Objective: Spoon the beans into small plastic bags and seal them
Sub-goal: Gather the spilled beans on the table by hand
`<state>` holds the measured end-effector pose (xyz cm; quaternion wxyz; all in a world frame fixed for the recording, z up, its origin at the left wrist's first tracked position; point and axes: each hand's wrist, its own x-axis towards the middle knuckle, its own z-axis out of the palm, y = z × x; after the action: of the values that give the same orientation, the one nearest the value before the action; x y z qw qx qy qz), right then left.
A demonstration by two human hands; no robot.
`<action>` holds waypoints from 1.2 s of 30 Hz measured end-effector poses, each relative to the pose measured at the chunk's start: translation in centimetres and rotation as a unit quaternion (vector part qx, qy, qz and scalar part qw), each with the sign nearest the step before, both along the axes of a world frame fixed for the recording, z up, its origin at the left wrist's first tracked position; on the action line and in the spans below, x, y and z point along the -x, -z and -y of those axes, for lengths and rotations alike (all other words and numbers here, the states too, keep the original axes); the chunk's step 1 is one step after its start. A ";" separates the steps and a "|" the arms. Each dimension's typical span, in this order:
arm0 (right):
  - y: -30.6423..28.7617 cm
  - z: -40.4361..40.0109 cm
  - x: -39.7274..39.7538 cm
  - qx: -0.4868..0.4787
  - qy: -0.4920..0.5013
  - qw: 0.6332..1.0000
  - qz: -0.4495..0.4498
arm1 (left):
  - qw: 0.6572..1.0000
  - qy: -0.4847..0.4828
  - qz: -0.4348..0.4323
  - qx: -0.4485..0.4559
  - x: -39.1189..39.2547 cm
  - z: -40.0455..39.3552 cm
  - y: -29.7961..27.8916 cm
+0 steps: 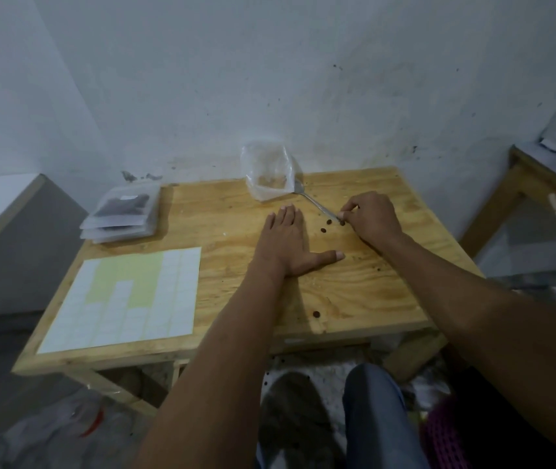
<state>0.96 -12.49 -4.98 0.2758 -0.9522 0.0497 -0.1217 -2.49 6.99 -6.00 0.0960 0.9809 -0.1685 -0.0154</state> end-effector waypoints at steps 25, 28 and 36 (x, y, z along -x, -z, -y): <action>0.2 -0.8 2.8 -0.028 0.033 0.998 0.044 | 0.999 -0.017 0.017 0.042 1.7 -0.1 -0.1; 0.4 -1.0 2.9 -0.016 0.010 0.999 0.039 | 0.999 -0.017 0.022 0.045 1.6 -0.1 0.0; 0.3 -1.7 2.4 -0.019 0.037 0.998 0.048 | 0.998 -0.019 0.026 0.044 1.4 -0.2 0.2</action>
<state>-1.44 -10.83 -5.29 0.2909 -0.9374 0.0738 -0.1766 -3.93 7.16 -6.22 0.1351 0.9788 -0.1527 0.0197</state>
